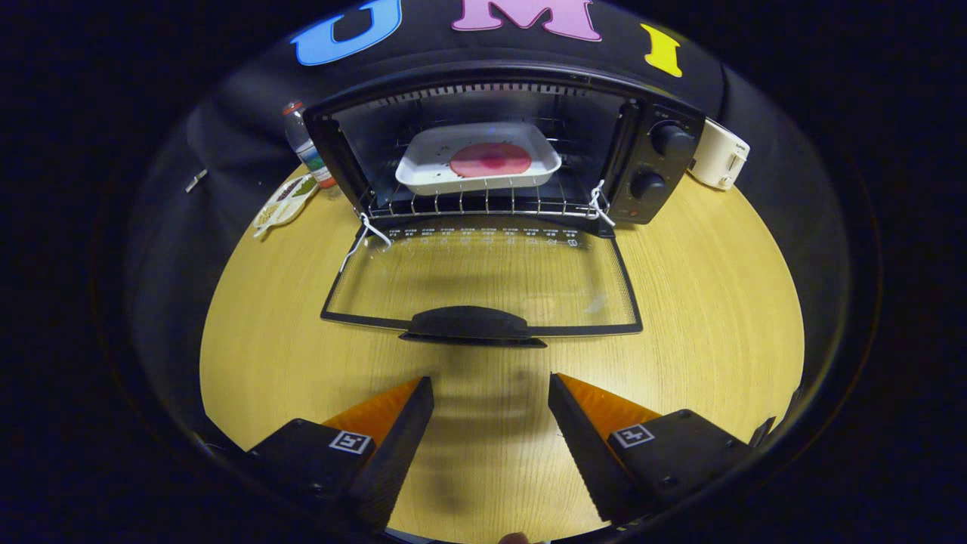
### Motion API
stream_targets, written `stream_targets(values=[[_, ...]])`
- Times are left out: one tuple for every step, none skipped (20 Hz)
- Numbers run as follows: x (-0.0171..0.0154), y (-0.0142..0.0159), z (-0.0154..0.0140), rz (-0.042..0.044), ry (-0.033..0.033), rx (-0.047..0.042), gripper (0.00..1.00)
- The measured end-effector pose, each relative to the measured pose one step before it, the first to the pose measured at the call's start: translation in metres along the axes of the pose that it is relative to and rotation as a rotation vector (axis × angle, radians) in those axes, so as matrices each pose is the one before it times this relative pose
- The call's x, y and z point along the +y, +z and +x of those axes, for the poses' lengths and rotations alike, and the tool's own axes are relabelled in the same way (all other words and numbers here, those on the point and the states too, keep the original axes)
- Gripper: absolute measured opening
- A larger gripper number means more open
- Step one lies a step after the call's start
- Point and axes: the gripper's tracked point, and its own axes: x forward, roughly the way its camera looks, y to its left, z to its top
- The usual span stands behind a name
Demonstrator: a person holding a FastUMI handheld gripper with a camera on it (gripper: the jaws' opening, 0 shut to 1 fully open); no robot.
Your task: Open the toaster oven, put the food inside, and close the toaster oven door.
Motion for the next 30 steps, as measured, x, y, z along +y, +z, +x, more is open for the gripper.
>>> stream_targets(values=[[0.00144, -0.00120, 0.00717, -0.00006, -0.00804, 0.01104, 0.99], [0.00091, -0.00049, 0.00719, 0.00125, -0.00856, 0.00824, 0.99], [0.00278, 0.00003, 0.00669, 0.00898, -0.00227, 0.00931, 0.99], [0.00217, 0.00048, 0.00501, 0.01160, -0.00116, 0.00839, 0.99], [0.00070, 0.00146, 0.00475, 0.01331, -0.00308, 0.00328, 0.99], [-0.00084, 0.00234, 0.00275, 0.00905, -0.01123, -0.00070, 0.99], [0.00171, 0.00597, 0.00443, 0.00803, 0.00019, -0.01556, 1.00], [0.00149, 0.00280, 0.00141, 0.00471, -0.00184, 0.00484, 0.99], [-0.00054, 0.00007, -0.00020, 0.00289, -0.01149, 0.01225, 0.99], [-0.00027, -0.00020, 0.00015, -0.00499, -0.01183, 0.01365, 0.99], [0.00010, 0.00012, 0.00171, -0.00290, -0.00847, 0.00639, 0.99], [-0.00038, -0.00013, -0.00091, 0.00176, -0.00111, 0.00159, 0.99], [0.00040, 0.00010, -0.00161, 0.00409, 0.00361, -0.00112, 0.99], [0.00002, 0.00148, -0.00258, 0.00317, 0.00474, -0.00709, 0.99], [-0.00005, 0.00083, -0.00328, 0.00276, 0.00391, -0.01034, 0.99], [-0.00019, 0.00122, -0.00483, 0.00329, 0.00376, -0.01110, 0.99], [0.00046, 0.00114, -0.00493, 0.00279, 0.00338, -0.01387, 0.99], [-0.00042, 0.00230, -0.00620, -0.00213, 0.00410, -0.01775, 0.99], [0.00004, 0.00261, -0.00542, -0.00146, 0.00470, -0.02030, 0.99], [-0.00035, 0.00443, -0.00616, 0.00222, 0.00678, -0.02289, 0.99], [0.00052, 0.00547, -0.00774, 0.00752, 0.00607, -0.02628, 0.99], [0.00004, 0.00680, -0.00693, 0.00601, 0.00831, -0.02883, 0.99], [0.00003, 0.00650, -0.00768, 0.00171, 0.00688, -0.02840, 0.99], [0.00004, 0.00729, -0.00585, -0.00015, 0.00286, -0.02599, 0.99], [0.00034, 0.01129, -0.00890, -0.00230, 0.00291, -0.02568, 0.99], [0.00008, 0.01069, -0.00696, -0.00398, 0.00165, -0.03081, 0.99], [0.00050, 0.01159, -0.00812, -0.00595, 0.00451, -0.03006, 1.00], [0.00062, 0.00977, -0.00708, -0.00646, 0.00585, -0.02805, 0.99], [0.00150, 0.00926, -0.00695, -0.00551, 0.00650, -0.03021, 1.00], [0.00022, 0.00970, -0.00837, -0.00289, 0.00445, -0.03207, 1.00]])
